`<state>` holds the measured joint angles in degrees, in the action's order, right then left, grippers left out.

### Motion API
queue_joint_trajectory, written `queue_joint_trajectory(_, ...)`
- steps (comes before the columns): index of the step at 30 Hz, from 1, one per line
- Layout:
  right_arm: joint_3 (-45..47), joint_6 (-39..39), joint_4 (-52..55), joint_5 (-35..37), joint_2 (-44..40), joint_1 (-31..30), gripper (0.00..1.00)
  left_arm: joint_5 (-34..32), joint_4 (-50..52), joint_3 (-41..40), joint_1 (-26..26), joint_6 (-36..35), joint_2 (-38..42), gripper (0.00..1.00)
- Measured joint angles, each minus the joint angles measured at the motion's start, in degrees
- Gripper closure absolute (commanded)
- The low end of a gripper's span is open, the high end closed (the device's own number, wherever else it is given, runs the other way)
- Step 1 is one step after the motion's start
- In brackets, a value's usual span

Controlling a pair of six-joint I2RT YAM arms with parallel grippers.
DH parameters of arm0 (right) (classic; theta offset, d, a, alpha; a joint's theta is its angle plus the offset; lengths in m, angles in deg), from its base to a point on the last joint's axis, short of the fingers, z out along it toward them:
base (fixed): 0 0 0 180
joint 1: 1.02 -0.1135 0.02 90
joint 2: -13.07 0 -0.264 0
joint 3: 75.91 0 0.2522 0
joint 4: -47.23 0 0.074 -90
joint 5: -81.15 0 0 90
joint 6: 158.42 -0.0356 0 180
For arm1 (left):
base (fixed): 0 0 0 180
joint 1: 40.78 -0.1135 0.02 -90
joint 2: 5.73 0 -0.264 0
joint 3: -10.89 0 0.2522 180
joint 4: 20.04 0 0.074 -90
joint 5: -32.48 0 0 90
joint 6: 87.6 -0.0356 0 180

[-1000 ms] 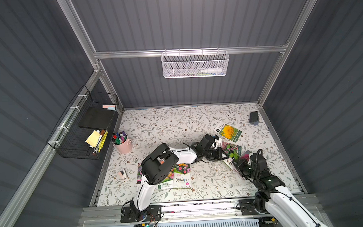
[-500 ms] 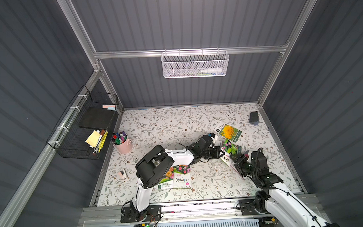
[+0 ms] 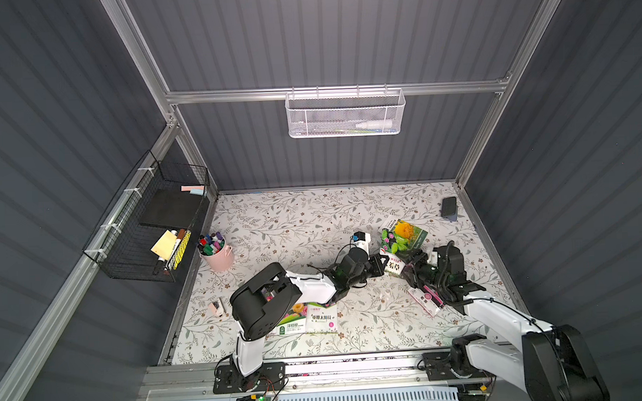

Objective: Arrange the seed packets in a row
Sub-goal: Pick up the seed packet from the center of the board.

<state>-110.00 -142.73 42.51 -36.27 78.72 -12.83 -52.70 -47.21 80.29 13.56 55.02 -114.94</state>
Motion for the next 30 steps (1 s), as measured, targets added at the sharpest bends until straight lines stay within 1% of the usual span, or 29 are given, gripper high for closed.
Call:
queue_joint_trajectory(4, -0.4, -2.2, -4.7, -2.1, 3.5, 0.0, 0.5, -2.3, -2.2, -1.1, -0.1, 1.6, 1.3, 1.0)
queue_joint_trajectory(5, -0.5, -2.6, -5.2, -2.3, 3.5, 0.0, 0.51, -2.6, -2.3, -1.2, -0.1, 1.9, 1.7, 1.0)
queue_joint_trajectory(6, -0.5, -2.7, -5.7, -2.4, 3.3, 0.0, 0.49, -3.0, -2.6, -1.2, 0.0, 2.3, 2.1, 1.0)
queue_joint_trajectory(7, -0.7, -2.6, -5.6, -2.5, 3.0, 0.0, 0.43, -3.4, -3.0, -1.5, 0.0, 2.7, 2.6, 1.0)
queue_joint_trajectory(12, -2.4, -0.7, -3.7, -2.2, 1.0, 0.0, 0.09, -5.0, -4.6, -3.3, 0.0, 3.7, 4.4, 1.0)
queue_joint_trajectory(14, -2.9, -0.2, -3.5, -2.4, 0.9, 0.0, 0.05, -5.2, -4.6, -3.6, 0.0, 3.8, 4.5, 1.0)
queue_joint_trajectory(17, -3.4, -0.1, -3.7, -2.8, 2.1, 0.0, 0.06, -5.5, -4.9, -3.9, 0.0, 4.9, 4.5, 1.0)
queue_joint_trajectory(18, -3.7, -0.1, -3.9, -3.1, 3.0, 0.0, 0.08, -5.6, -5.3, -4.0, 0.0, 5.3, 4.5, 1.0)
queue_joint_trajectory(20, -4.2, -0.3, -5.1, -3.8, 5.5, 0.0, 0.16, -5.7, -5.7, -4.1, 0.0, 5.9, 4.5, 1.0)
queue_joint_trajectory(21, -4.3, -0.6, -6.0, -4.2, 6.8, 0.0, 0.24, -5.8, -5.9, -4.1, 0.0, 6.2, 4.5, 1.0)
queue_joint_trajectory(22, -4.3, -1.0, -6.9, -4.5, 7.9, 0.0, 0.34, -5.9, -6.0, -4.1, 0.0, 6.4, 4.5, 1.0)
queue_joint_trajectory(23, -4.3, -1.4, -7.8, -4.7, 8.7, -0.1, 0.4, -6.0, -6.1, -4.1, 0.0, 6.6, 4.5, 1.0)
queue_joint_trajectory(25, -4.2, -2.1, -9.8, -5.2, 9.9, -0.2, 0.56, -6.1, -6.1, -4.2, 0.0, 6.8, 4.5, 1.0)
queue_joint_trajectory(28, -4.0, -2.6, -11.7, -5.5, 10.2, -0.2, 0.71, -6.9, -6.5, -4.5, -0.1, 7.0, 4.5, 1.0)
queue_joint_trajectory(29, -4.0, -2.6, -12.2, -5.6, 10.2, -0.2, 0.73, -7.1, -6.5, -4.5, -0.1, 7.0, 4.5, 1.0)
queue_joint_trajectory(30, -3.9, -2.6, -12.5, -5.6, 10.1, -0.2, 0.77, -7.3, -6.5, -4.6, -0.1, 7.1, 4.5, 0.98)
